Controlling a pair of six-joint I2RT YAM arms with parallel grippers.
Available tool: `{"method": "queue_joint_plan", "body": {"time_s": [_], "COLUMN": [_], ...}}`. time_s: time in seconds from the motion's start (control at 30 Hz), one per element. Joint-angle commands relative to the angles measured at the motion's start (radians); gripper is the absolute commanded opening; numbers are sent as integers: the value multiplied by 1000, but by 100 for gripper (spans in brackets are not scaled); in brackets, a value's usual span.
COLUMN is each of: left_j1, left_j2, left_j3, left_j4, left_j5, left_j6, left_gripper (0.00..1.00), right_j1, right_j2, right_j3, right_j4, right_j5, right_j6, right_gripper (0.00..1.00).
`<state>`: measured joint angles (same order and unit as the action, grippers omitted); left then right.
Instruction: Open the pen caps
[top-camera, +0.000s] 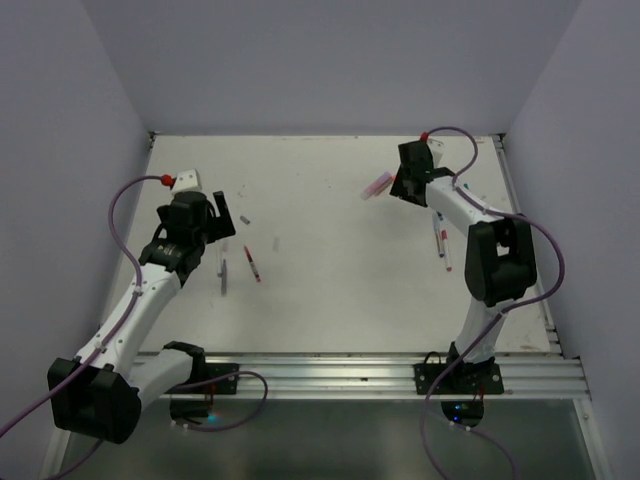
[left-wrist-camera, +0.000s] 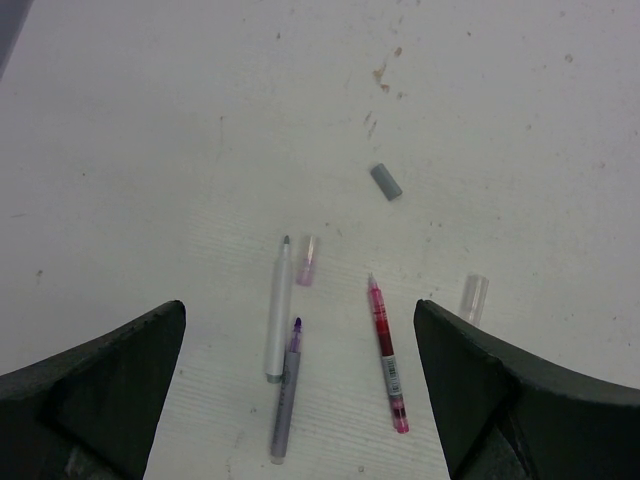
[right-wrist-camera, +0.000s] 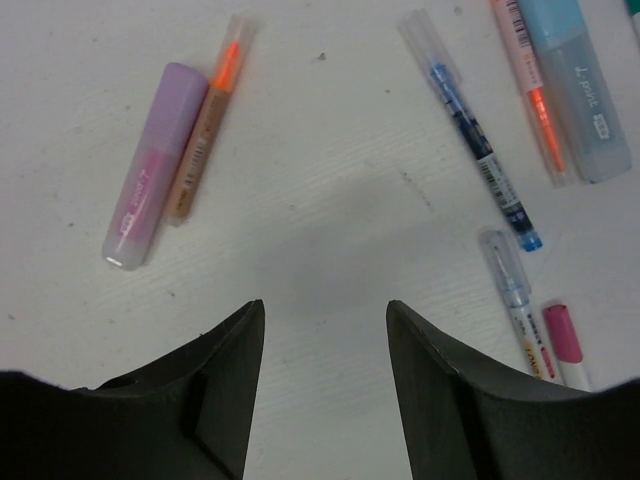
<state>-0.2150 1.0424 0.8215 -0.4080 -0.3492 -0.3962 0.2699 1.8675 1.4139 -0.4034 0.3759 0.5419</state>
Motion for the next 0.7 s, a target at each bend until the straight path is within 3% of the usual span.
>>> {"method": "queue_joint_plan", "body": {"time_s": [0.0, 0.27, 0.67], "left_j1": [9, 9, 9], "left_j2": [-18, -7, -5], "left_j3": [-2, -1, -4], "left_j4": [32, 35, 34], "left_j5": [-22, -4, 0], "left_j6": [33, 34, 36], "left_gripper": [100, 100, 100], "right_j1": [-58, -152, -210], "right_j2": [-11, -103, -87], "right_j3": [-24, -210, -259], "right_j4": [-68, -55, -31], "right_j5": [-15, -86, -163], "right_j6": [-34, -46, -60], "right_gripper": [56, 55, 54]}}
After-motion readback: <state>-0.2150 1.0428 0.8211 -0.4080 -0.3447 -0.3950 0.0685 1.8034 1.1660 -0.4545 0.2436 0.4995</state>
